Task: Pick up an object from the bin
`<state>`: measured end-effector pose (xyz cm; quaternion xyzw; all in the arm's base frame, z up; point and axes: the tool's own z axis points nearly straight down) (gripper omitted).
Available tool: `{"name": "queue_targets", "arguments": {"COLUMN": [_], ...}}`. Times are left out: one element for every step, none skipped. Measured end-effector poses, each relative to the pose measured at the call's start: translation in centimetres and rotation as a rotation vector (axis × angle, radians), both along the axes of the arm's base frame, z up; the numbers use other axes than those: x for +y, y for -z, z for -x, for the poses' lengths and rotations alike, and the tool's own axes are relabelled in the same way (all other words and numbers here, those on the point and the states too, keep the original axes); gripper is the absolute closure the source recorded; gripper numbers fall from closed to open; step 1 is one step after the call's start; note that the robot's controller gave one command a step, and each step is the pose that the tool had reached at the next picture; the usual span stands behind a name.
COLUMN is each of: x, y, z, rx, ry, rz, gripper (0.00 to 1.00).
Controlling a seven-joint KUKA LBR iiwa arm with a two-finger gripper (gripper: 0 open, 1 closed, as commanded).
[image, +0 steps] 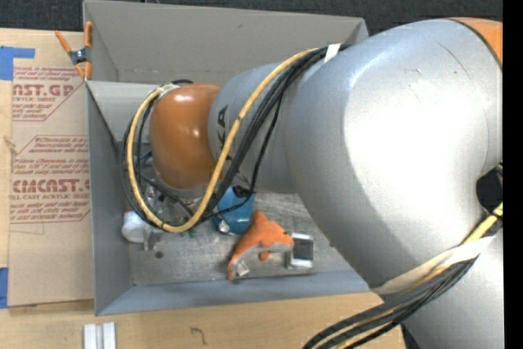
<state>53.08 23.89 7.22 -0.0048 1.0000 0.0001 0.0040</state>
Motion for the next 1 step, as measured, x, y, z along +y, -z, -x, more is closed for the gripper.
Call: {"name": "queue_targets", "arguments": {"x": [-2.33], "y": [-16.62], "z": [2.82], "rx": [0.001], "ry": [-0.081], "rz": [-0.002], "gripper": [1.00]}}
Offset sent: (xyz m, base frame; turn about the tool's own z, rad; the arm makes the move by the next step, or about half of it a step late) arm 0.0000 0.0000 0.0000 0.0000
